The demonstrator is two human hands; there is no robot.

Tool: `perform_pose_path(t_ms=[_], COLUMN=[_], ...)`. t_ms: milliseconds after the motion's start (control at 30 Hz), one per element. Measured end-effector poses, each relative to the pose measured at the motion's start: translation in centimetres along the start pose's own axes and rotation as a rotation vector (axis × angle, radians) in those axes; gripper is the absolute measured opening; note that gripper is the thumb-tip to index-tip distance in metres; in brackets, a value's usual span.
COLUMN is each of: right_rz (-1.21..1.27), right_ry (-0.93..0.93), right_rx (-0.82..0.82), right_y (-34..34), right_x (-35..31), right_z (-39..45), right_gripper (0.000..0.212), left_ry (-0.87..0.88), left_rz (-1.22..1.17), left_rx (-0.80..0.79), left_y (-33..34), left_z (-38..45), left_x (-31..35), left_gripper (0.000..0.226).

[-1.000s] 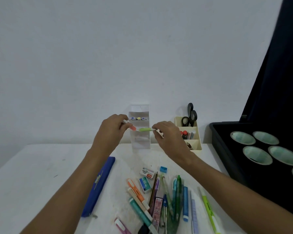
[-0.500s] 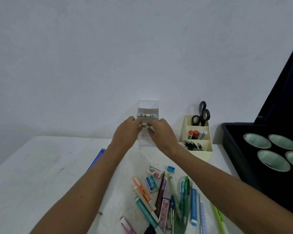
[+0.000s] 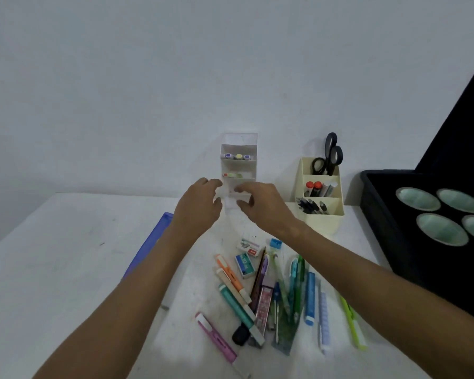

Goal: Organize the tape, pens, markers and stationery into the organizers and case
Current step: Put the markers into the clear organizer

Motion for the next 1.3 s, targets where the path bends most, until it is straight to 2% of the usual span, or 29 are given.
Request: perform_pose_path(t_ms=[100, 233, 367, 433, 633, 733, 867, 967, 1067, 1200, 1300], right_rz=[-0.022, -0.12, -0.152, -0.166, -0.125, -0.162, -0.279, -0.395, -0.401, -0.326, -0.227], right_ry=[0.029, 0.08, 0.154, 0.155, 0.157, 0.155, 0.108, 0.036, 0.007, 0.041, 0.137], right_rx=[-0.261, -0.583, -0.786, -0.835, -0.848, -0.877, -0.838, -0.791, -0.754, -0.716, -0.653], right_y=[0.4, 1.1, 2.0, 2.5, 2.5, 2.8, 3.0, 3.5, 3.9, 3.8, 3.0], right_x=[0.0, 0.0, 0.6, 0.7, -0.4, -1.1, -1.6, -1.9, -2.0, -1.8, -1.9], right_z=[-2.5, -6.3, -9.8, -11.0, -13.5, -14.9, -16.3, -16.9, -17.3, -17.3, -16.7], right_gripper=[0.019, 0.017, 0.024, 0.027, 0.03, 0.038, 0.048, 0.043, 0.036, 0.028, 0.035], left_ry=[0.045, 0.192, 0.31, 0.344, 0.239, 0.269, 0.254, 0.238, 0.248, 0.253, 0.284], left_rz=[0.038, 0.062, 0.095, 0.096, 0.103, 0.067, 0.002, 0.008, 0.058, 0.082, 0.107], left_rx=[-0.161, -0.36, -0.512, -0.571, -0.609, -0.664, -0.692, -0.689, -0.651, -0.652, -0.572], left_y=[0.9, 1.7, 2.6, 2.8, 2.2, 2.1, 2.5, 2.8, 3.1, 2.9, 2.1], left_z=[-2.3, -6.3, -10.3, -11.9, -15.5, -17.7, -19.6, -20.4, -20.8, -20.8, -20.4], left_x=[-0.5, 0.4, 1.9, 2.2, 0.9, 1.0, 1.6, 2.2, 2.5, 2.7, 2.4], left_gripper=[0.024, 0.012, 0.015, 0.016, 0.019, 0.023, 0.035, 0.045, 0.052, 0.047, 0.033])
Point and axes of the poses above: each hand's wrist, its own z-axis towards the middle knuckle, its own y-axis out of the palm, x = y × z, the point moved 4 cm from there along z, towards the middle knuckle, and after that the axes turned 14 degrees about z, right-handed, at the moved point
